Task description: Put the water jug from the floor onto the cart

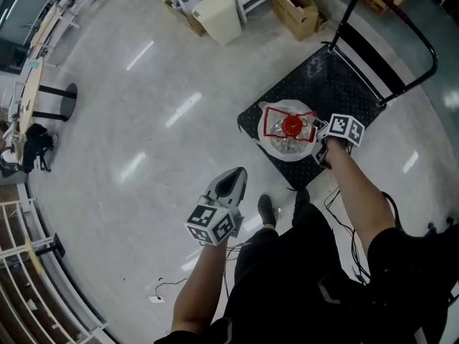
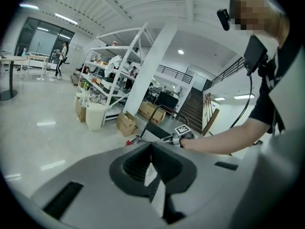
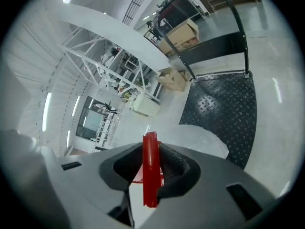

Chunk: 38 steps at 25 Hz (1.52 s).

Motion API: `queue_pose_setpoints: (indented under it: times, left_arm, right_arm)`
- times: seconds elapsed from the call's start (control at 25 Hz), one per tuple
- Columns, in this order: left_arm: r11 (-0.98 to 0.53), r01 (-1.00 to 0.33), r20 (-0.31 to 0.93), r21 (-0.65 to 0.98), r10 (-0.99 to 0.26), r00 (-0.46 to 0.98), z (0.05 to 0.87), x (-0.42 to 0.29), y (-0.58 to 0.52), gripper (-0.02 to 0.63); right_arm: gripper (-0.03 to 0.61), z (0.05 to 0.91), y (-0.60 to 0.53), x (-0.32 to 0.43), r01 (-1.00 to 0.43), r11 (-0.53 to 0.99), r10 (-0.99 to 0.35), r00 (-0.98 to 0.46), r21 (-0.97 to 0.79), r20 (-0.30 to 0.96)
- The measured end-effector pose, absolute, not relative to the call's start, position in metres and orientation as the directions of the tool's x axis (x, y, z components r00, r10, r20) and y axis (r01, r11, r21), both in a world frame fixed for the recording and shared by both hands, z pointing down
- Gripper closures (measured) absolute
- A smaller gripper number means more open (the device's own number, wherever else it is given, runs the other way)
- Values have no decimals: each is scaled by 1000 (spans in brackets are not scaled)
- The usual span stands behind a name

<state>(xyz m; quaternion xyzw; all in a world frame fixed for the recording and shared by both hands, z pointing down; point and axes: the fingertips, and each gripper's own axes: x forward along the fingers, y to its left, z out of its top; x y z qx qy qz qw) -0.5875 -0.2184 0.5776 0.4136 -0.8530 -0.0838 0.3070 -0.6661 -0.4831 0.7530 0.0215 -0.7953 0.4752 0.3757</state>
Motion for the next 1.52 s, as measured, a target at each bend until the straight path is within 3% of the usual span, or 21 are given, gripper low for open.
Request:
queue_pose_setpoints:
  times: [0.24,0.52,0.8,0.92,1.04,1.32,1.52]
  left_arm:
    - [621,-679,447,392,-774,-449,571,-585,-234,614]
    - [578,-712,398,398,-808,-434,549,-584,-242,614]
    - [363,-875,286,321,-918,-276,489,-580,-292,615]
    - [266,-914,212,305,-955,-207,452,-576,-321,615]
    - [184,-945,164,272,-976,-143,421,-562,-336,614]
    - [1,-965,92,262,-995,24,397,-529,-383,615]
    - [-152,-955,116,254,-976,185,405,-467,-400,615]
  right_arm:
    - [486,761,-497,-655,-387,638,278,-690,-666,668]
    - [469,707,-535,-628,-329,750,168,-743,-573,647]
    - [486,556,-566,-584,-209,864,32,-885,-458,464]
    - [539,487,-577,-548,-191,907,-32,-921,-376,389]
    - [577,437,-575,-503,-214,929,-100,-931,-302,351]
    - [577,386,-577,-402,-350,927,-285,-893,-138,349]
    - [577,381,-566,-328,-470,879,-424,-849,-82,315]
